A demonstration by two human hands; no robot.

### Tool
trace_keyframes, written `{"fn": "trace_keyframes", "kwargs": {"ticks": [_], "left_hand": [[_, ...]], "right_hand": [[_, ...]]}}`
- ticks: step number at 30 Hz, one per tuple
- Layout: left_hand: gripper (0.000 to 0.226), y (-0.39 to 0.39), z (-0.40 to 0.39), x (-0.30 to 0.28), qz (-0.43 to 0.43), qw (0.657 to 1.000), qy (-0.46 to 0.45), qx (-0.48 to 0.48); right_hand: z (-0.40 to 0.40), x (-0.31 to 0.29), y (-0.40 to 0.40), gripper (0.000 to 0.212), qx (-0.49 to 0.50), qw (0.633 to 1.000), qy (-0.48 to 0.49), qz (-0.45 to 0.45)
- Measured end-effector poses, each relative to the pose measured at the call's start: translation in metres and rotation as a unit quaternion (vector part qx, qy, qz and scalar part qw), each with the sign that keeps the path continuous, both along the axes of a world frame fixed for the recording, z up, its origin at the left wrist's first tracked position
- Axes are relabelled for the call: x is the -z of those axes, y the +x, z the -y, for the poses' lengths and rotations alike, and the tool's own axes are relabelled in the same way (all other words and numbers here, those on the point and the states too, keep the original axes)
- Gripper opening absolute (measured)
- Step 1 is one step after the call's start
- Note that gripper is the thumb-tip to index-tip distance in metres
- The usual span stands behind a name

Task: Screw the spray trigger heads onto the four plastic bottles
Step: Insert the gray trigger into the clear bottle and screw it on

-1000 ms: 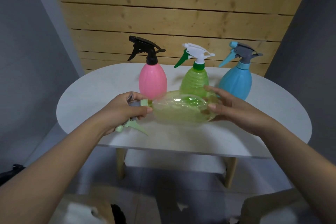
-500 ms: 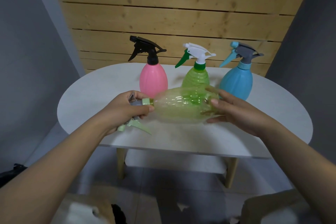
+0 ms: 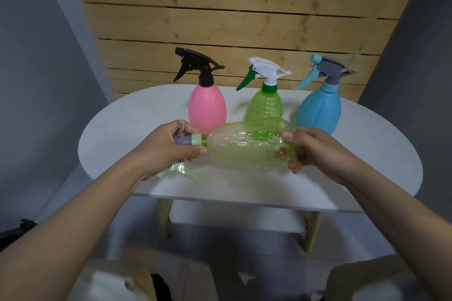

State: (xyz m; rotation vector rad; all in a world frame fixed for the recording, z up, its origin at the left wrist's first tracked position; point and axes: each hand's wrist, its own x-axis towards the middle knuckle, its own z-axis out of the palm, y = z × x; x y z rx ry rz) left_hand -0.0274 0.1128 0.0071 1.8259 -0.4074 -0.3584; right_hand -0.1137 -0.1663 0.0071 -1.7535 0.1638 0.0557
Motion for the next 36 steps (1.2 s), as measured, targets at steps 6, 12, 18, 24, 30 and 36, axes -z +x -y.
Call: {"fn": "trace_keyframes", "kwargs": {"ticks": [6,12,18,24,30,36], "left_hand": [[0.026,0.000,-0.003,0.001,0.017,1.000,0.015,0.007],[0.029,0.001,-0.004,-0.003,0.036,0.999,0.035,0.008],[0.045,0.005,-0.011,-0.014,-0.019,0.999,0.009,0.042],[0.031,0.010,-0.015,-0.024,-0.133,0.942,-0.303,0.054],[0.069,0.007,-0.013,-0.025,-0.118,0.958,-0.257,0.048],[0.061,-0.003,0.001,-0.022,-0.067,0.973,-0.220,0.007]], "right_hand": [[0.000,0.005,0.003,0.070,0.011,1.000,-0.003,-0.008],[-0.002,0.006,0.004,0.065,-0.017,0.999,0.005,-0.041],[-0.001,0.003,0.008,0.078,-0.035,0.997,0.013,-0.074],[-0.009,0.000,0.017,0.055,-0.023,0.979,0.187,-0.075],[-0.042,0.007,0.020,0.053,-0.064,0.952,0.297,-0.030],[-0.082,0.012,0.030,0.071,-0.054,0.934,0.353,0.008]]}}
